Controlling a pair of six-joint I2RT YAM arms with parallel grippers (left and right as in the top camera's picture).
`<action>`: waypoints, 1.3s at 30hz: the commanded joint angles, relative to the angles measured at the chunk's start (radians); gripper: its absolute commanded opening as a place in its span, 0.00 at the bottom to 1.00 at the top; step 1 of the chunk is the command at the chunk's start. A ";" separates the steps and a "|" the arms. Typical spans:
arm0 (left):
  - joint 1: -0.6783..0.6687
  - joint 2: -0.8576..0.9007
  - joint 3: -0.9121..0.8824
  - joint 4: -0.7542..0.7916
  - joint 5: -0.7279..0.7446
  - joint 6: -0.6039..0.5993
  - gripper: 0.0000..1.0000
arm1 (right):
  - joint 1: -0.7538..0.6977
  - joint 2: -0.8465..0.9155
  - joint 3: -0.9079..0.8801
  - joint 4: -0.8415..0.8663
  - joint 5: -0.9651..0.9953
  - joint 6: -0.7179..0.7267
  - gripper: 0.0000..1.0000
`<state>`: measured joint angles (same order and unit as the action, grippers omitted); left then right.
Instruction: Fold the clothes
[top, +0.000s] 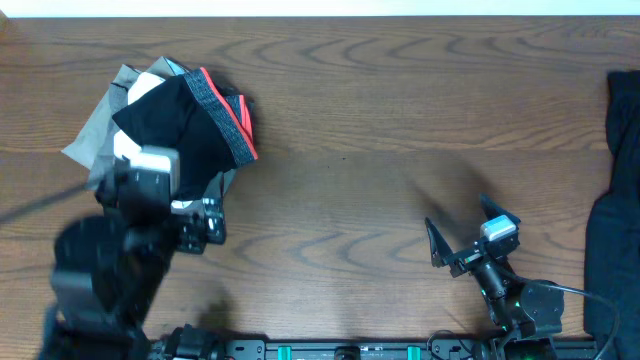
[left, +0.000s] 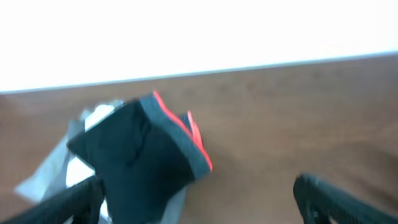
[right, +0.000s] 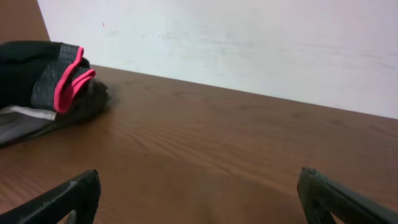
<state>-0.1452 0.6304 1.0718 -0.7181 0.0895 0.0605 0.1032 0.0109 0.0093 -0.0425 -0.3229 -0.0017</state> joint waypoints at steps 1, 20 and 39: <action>-0.001 -0.127 -0.212 0.125 -0.011 0.017 0.98 | -0.010 -0.005 -0.004 -0.002 0.001 0.001 0.99; 0.107 -0.570 -0.748 0.534 0.067 -0.001 0.98 | -0.010 -0.005 -0.004 -0.002 0.001 0.001 0.99; 0.119 -0.629 -0.893 0.644 0.068 0.021 0.98 | -0.010 -0.005 -0.004 -0.002 0.001 0.000 0.99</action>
<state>-0.0326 0.0105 0.2211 -0.1005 0.1513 0.0647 0.1032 0.0109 0.0090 -0.0422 -0.3229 -0.0017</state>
